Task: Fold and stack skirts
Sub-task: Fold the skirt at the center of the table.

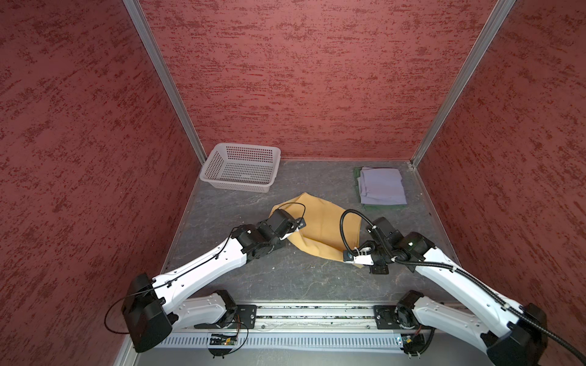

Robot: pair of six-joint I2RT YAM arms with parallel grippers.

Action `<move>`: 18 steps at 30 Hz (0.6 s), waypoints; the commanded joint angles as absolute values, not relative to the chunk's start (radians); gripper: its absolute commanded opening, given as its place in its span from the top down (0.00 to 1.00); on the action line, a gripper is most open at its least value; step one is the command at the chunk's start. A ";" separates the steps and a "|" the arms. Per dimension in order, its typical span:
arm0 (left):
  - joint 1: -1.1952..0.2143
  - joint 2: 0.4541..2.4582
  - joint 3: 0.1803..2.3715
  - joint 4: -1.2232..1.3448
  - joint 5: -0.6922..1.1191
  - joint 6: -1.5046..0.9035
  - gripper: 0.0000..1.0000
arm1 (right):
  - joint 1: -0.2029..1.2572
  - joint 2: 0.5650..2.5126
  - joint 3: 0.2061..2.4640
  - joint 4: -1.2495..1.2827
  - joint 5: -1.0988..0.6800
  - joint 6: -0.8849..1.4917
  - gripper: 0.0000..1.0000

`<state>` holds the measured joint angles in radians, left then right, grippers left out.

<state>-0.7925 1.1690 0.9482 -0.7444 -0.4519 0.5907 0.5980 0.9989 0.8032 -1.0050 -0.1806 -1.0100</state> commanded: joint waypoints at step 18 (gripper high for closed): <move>-0.553 1.573 1.197 -0.575 -0.260 0.608 1.00 | 0.263 1.497 1.214 -0.903 -0.303 -1.215 1.00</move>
<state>-0.5655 1.5311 1.1507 -0.6258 -0.2840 0.6067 0.2962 1.4361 1.1664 -0.9154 -0.2443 -1.1744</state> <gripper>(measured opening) 0.062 0.056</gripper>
